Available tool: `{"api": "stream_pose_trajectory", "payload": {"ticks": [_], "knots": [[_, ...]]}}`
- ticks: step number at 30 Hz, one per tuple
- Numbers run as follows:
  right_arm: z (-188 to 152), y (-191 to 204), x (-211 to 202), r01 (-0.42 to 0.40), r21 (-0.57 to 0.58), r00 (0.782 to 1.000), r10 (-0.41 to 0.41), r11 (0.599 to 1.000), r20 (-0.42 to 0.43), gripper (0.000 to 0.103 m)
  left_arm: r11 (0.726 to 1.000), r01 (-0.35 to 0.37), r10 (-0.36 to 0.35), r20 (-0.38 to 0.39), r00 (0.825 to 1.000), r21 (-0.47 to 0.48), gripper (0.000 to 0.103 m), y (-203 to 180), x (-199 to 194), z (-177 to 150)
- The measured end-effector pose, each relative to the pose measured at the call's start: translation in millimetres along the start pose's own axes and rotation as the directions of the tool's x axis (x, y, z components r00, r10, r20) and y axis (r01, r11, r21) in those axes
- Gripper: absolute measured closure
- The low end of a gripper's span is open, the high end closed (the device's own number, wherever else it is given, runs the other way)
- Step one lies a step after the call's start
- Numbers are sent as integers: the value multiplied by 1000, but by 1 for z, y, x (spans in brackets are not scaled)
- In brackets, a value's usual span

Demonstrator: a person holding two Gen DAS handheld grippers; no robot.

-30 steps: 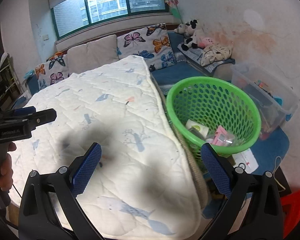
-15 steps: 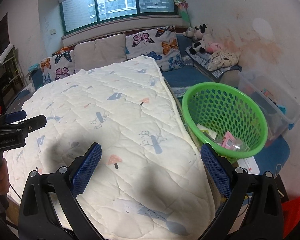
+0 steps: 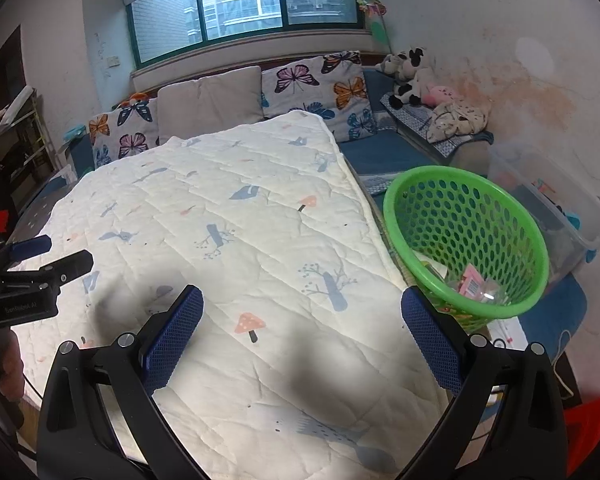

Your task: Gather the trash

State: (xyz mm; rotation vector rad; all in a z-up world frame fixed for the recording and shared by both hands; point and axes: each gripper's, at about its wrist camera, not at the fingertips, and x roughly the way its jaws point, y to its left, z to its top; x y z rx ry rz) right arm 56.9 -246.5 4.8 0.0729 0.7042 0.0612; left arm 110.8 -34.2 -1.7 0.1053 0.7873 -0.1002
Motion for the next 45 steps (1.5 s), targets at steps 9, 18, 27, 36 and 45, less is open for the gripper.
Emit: {"api": "stream_pose_trajectory", "payload": {"ticks": [9, 18, 27, 36, 45], "knots": [[1, 4, 4, -11, -4, 1000, 11, 1000, -7, 4, 1000, -14, 14, -2, 1000, -2, 7, 1, -1, -4], [0, 6, 5, -21, -5, 1000, 21, 1000, -10, 4, 999, -36, 37, 15, 999, -7, 7, 2, -5, -5], [0, 9, 7, -26, -9, 1000, 26, 1000, -14, 4, 999, -43, 43, 18, 999, -8, 7, 2, -7, -5], [0, 8, 7, -27, -9, 1000, 27, 1000, -15, 4, 999, -47, 47, 24, 999, -4, 7, 1, -8, -5], [0, 12, 7, -30, -16, 999, 30, 999, -19, 4, 999, -51, 51, 29, 998, 1, 7, -1, -9, -5]]}}
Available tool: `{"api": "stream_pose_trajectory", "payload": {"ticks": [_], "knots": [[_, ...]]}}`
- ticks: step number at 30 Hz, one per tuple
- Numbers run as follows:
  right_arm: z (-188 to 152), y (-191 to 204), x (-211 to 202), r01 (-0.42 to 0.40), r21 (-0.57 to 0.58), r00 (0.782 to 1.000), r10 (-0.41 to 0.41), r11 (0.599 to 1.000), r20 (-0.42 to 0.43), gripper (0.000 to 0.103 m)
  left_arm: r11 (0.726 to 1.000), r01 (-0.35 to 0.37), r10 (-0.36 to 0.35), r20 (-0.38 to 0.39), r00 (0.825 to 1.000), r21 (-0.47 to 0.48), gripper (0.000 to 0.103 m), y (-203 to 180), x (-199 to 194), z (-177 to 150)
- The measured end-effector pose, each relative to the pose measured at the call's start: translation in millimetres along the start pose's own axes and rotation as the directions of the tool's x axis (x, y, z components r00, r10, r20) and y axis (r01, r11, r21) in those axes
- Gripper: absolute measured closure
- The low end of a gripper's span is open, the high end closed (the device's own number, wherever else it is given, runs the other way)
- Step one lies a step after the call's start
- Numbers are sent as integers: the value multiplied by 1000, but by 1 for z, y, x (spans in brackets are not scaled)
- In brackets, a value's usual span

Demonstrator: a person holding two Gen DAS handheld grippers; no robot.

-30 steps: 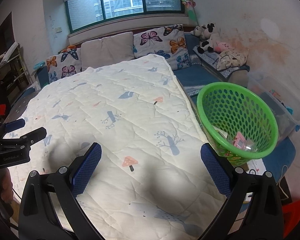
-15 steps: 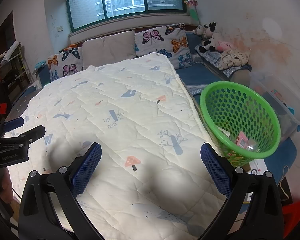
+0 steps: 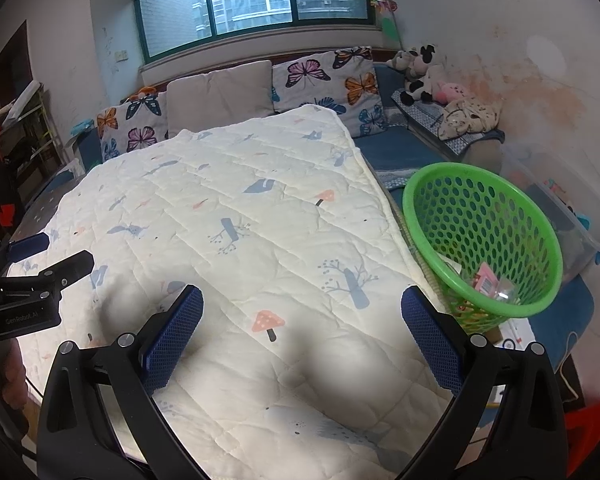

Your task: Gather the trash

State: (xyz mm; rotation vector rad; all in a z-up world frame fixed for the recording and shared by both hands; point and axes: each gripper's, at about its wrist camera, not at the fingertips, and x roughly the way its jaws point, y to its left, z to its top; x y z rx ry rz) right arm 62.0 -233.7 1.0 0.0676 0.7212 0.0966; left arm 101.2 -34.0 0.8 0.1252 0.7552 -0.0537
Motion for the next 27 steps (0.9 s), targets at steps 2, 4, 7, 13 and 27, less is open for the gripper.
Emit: {"api": "stream_pose_trajectory", "payload": {"ticks": [2, 4, 7, 13, 27], "knots": [[0, 1, 0, 0, -2, 1000, 0, 1000, 0, 4, 1000, 0, 0, 1, 1000, -1, 7, 0, 0, 0], [0, 2, 0, -2, -4, 1000, 2, 1000, 0, 4, 1000, -1, 1, 3, 1000, -2, 7, 0, -1, -1], [0, 4, 0, -5, -6, 1000, 5, 1000, 1, 4, 1000, -2, 2, 4, 1000, -1, 7, 0, -2, -1], [0, 6, -1, -9, -8, 1000, 9, 1000, 3, 4, 1000, -4, 4, 17, 1000, 5, 7, 0, -5, -1], [-1, 6, 2, -26, -6, 1000, 26, 1000, 6, 4, 1000, -1, 1, 12, 1000, -5, 7, 0, -3, -1]]}}
